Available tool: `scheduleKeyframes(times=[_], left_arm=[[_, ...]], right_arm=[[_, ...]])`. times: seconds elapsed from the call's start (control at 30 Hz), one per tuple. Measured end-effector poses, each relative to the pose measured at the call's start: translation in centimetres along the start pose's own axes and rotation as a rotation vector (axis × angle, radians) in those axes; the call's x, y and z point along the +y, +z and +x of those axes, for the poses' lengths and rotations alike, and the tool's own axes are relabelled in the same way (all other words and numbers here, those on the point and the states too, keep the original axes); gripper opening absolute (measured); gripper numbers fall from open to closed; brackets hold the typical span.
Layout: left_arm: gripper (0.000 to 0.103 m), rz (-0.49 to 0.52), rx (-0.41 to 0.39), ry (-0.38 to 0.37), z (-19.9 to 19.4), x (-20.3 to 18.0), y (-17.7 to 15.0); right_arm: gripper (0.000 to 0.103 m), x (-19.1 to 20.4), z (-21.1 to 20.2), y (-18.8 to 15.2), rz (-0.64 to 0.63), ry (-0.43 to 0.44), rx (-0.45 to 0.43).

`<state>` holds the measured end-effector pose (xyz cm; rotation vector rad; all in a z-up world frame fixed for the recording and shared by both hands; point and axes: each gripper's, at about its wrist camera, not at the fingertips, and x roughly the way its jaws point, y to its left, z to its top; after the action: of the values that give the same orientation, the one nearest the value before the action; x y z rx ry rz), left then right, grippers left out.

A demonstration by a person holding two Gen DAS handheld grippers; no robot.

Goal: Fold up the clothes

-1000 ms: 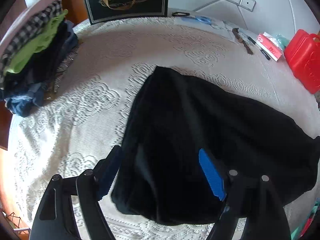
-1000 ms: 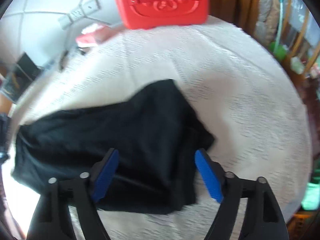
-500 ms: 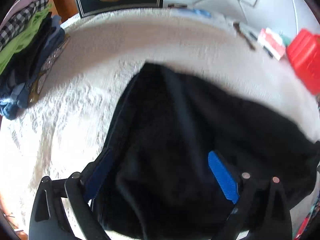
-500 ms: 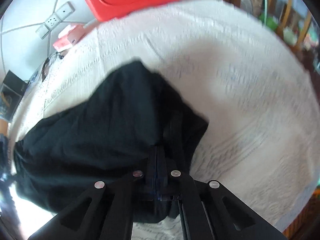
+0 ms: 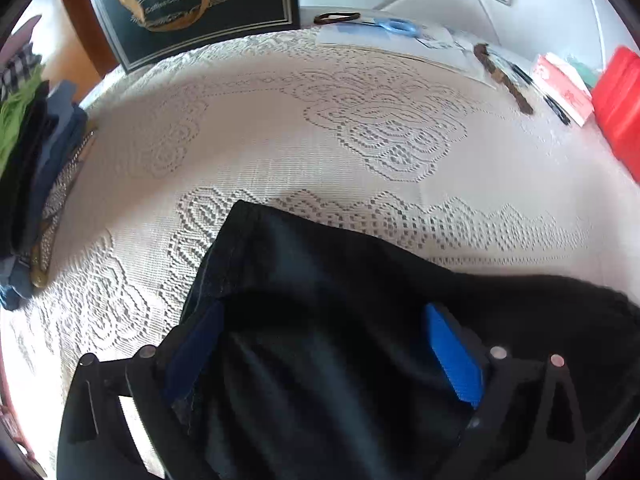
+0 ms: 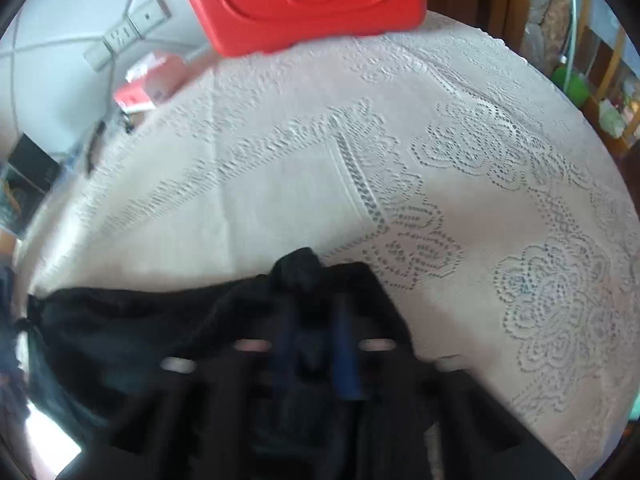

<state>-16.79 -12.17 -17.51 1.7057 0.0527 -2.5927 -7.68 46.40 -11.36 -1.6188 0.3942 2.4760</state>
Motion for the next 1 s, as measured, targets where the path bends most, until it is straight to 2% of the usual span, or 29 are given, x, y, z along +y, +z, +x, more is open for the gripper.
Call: scheduleKeyframes(times=[0.1,0.2,0.23,0.27,0.37,0.47,0.53,0.57,0.63,0.77,0.8,0.87,0.93,1.0], left_arm=[[0.103,-0.01,-0.031,0.012,0.1,-0.2,0.2],[0.103,-0.008,-0.018,0.012,-0.1,-0.1,0.2],[0.103,-0.005,0.004,0.014,-0.2,0.1,0.4],[0.103,-0.004,0.023,0.024,-0.3,0.2,0.6],[0.103,-0.003,0.002,0.044,-2.2,1.0,-0.7],[0.103,0.001,0.027,0.064,-3.2,2.2,-3.3],[0.103,-0.008,0.078,0.074,-2.8,3.1,-5.2],[0.103,-0.024,0.088,0.057,-2.7,3.8,-6.2],[0.103,-0.079,0.097,0.014,-2.9,5.2,-7.5],[0.103,-0.113,0.139,0.028,-3.9,6.8,-9.1],[0.103,-0.122,0.136,0.034,-4.4,7.1,-9.5],[0.103,-0.141,0.109,0.032,-5.9,7.3,-10.2],[0.103,-0.151,0.088,-0.015,-6.9,7.2,-10.9],[0.103,-0.143,0.102,-0.05,-6.8,6.7,-11.6]], right_arm=[[0.01,-1.3,0.6,0.0,0.077,-0.027,-0.039],[0.02,-2.4,0.8,0.0,0.143,-0.04,-0.066],[0.029,-2.5,0.7,0.0,0.145,-0.036,-0.063],[0.029,-2.3,-0.1,-0.2,0.139,-0.032,-0.075],[0.031,-1.5,-3.3,-1.5,0.101,-0.007,-0.131],[0.031,-0.9,-4.5,-3.8,0.072,0.06,-0.1],[0.031,-0.6,-4.6,-5.7,0.06,0.087,-0.064],[0.031,-0.6,-4.2,-6.6,0.056,0.103,-0.04],[0.031,-1.1,-3.4,-7.9,0.071,0.092,0.008],[0.022,-3.3,-3.1,-9.1,0.109,0.038,0.029],[0.022,-3.7,-3.3,-9.1,0.122,0.037,0.032],[0.023,-4.0,-4.0,-9.1,0.121,-0.02,0.026],[0.024,-3.5,-5.0,-9.2,0.105,0.016,-0.009],[0.024,-2.3,-5.6,-9.5,0.075,0.077,-0.032]])
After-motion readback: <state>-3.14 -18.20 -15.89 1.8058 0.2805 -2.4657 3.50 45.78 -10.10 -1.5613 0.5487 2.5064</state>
